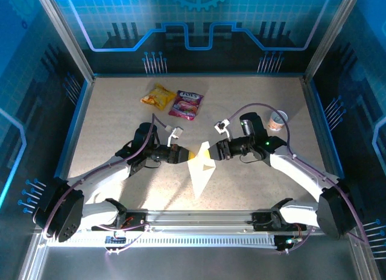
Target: Fold a paper plane with a square sheet of paper (fold left side to right side)
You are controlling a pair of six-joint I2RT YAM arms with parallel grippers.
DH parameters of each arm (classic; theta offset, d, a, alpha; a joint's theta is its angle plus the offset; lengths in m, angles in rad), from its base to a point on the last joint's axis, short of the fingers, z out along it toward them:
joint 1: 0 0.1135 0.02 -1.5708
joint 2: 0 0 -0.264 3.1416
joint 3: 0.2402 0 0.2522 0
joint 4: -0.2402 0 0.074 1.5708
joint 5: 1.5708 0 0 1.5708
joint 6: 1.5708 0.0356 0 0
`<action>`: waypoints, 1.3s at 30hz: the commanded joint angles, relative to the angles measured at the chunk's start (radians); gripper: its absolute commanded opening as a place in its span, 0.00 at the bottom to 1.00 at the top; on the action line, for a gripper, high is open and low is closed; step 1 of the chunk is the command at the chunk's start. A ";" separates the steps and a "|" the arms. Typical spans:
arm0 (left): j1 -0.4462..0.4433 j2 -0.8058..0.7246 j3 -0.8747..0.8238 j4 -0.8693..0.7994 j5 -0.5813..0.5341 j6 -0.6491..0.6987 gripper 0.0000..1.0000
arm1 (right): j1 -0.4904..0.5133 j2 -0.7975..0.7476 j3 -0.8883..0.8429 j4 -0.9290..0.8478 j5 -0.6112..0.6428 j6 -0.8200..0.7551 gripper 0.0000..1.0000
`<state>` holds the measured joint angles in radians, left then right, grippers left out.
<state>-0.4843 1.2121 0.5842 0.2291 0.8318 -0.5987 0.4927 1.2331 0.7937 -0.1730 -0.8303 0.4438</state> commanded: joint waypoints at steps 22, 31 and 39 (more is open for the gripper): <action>-0.017 -0.214 -0.015 -0.492 -0.541 0.130 0.55 | -0.012 0.305 -0.060 0.060 0.264 0.195 0.00; -0.382 -0.278 0.029 -0.599 -0.833 0.058 0.56 | -0.013 0.328 -0.027 0.004 0.272 0.317 0.00; -0.686 0.002 0.175 -0.625 -1.114 0.015 0.56 | -0.011 0.336 0.005 -0.039 0.287 0.351 0.00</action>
<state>-1.1156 1.1412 0.6933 -0.3557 -0.1299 -0.5533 0.4877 1.5566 0.7689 -0.1703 -0.5522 0.7650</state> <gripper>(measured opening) 0.560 0.061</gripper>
